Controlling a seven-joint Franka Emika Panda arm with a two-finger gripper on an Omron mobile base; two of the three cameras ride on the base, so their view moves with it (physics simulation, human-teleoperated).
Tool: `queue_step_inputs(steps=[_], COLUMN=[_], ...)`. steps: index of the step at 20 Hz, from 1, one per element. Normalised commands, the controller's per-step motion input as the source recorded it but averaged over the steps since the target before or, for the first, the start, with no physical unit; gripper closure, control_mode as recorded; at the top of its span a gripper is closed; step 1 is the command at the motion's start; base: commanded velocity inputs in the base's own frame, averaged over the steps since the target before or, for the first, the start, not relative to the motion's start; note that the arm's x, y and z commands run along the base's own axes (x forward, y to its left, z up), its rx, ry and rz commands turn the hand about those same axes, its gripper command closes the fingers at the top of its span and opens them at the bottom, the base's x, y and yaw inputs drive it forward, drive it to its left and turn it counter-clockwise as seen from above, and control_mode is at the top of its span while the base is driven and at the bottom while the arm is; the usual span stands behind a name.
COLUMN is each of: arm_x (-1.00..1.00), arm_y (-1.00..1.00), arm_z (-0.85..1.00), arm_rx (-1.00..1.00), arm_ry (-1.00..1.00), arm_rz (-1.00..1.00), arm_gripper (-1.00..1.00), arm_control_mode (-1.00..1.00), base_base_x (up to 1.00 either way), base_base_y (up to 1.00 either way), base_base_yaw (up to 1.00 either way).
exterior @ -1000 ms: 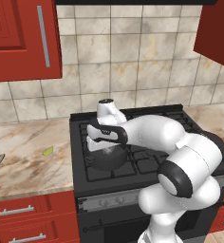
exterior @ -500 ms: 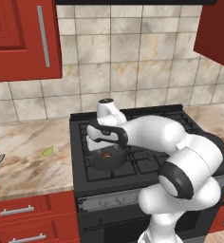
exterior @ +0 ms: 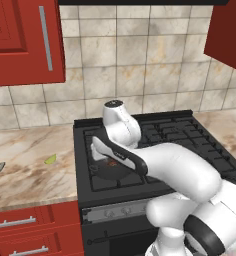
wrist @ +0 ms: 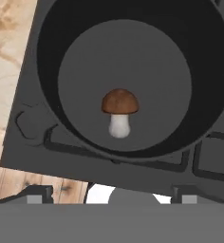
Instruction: Put the lemon wedge and mushroom in the pot. Retrieve the spatula and lightly stir the vegetables in the pot.
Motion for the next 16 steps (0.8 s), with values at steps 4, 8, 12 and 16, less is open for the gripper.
queue_step_inputs(steps=[4,8,12,16], arm_x=[-0.75,-0.43,-0.21,-0.02], arm_y=[-0.07,-0.26,-0.36,-0.31], arm_z=[0.34,0.19,0.16,0.00], arm_rx=[0.00,0.00,0.01,0.01], arm_ry=[-0.11,-0.08,-0.04,0.00], arm_rz=[0.00,-0.01,-0.04,-0.03], arm_gripper=[-1.00,-1.00,-1.00,-1.00], arm_control_mode=[-1.00,-1.00,-1.00,-1.00], base_base_x=[0.00,0.00,0.00,0.00], base_base_y=[0.00,0.00,0.00,0.00], base_base_yaw=[0.00,0.00,0.00,0.00])
